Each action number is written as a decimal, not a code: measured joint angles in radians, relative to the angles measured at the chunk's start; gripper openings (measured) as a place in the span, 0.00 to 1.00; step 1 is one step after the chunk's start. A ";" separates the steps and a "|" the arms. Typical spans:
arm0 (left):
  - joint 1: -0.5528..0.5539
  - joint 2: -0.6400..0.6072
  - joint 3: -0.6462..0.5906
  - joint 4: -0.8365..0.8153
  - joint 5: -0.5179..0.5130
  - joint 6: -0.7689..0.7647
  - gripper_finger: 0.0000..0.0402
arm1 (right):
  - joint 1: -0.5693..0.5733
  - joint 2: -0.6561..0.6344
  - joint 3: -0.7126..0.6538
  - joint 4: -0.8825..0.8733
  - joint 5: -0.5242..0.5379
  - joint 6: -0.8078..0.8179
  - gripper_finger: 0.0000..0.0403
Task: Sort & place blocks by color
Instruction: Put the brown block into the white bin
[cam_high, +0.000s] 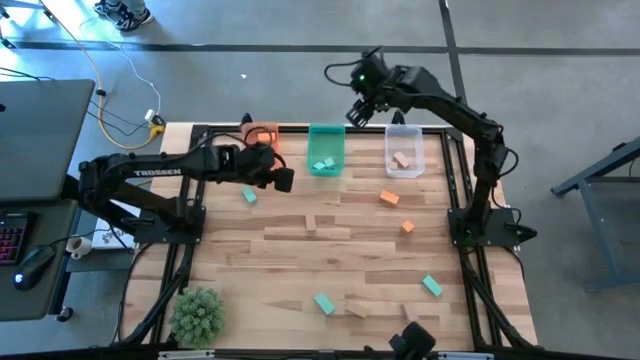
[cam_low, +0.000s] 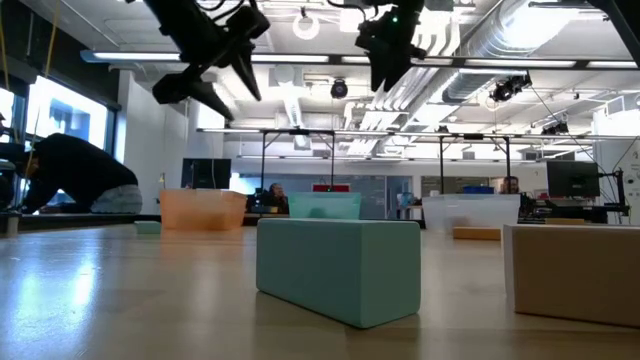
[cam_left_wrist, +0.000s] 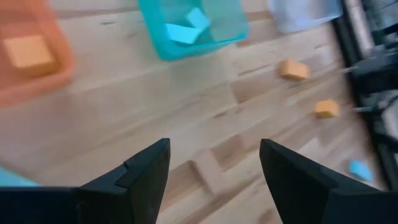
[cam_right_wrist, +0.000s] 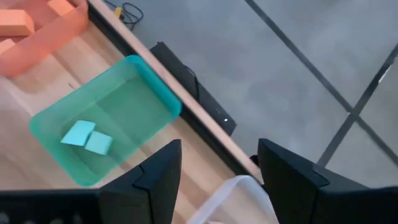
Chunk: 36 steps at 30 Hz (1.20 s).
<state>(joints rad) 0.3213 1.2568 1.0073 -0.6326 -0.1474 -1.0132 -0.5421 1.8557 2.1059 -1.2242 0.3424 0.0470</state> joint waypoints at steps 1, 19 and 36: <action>-0.008 0.000 0.000 0.015 0.000 -0.016 0.59 | -0.005 0.000 0.012 -0.005 0.000 -0.005 0.49; -0.073 0.000 0.001 0.354 -0.013 -0.207 0.56 | -0.060 0.000 0.054 -0.079 -0.002 -0.134 0.49; -0.085 0.046 0.219 0.247 -0.169 -0.083 0.55 | -0.061 0.000 0.054 -0.086 0.078 -0.204 0.49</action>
<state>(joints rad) 0.2367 1.3026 1.2264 -0.3855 -0.3166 -1.0963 -0.6033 1.8553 2.1597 -1.3106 0.4199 -0.1566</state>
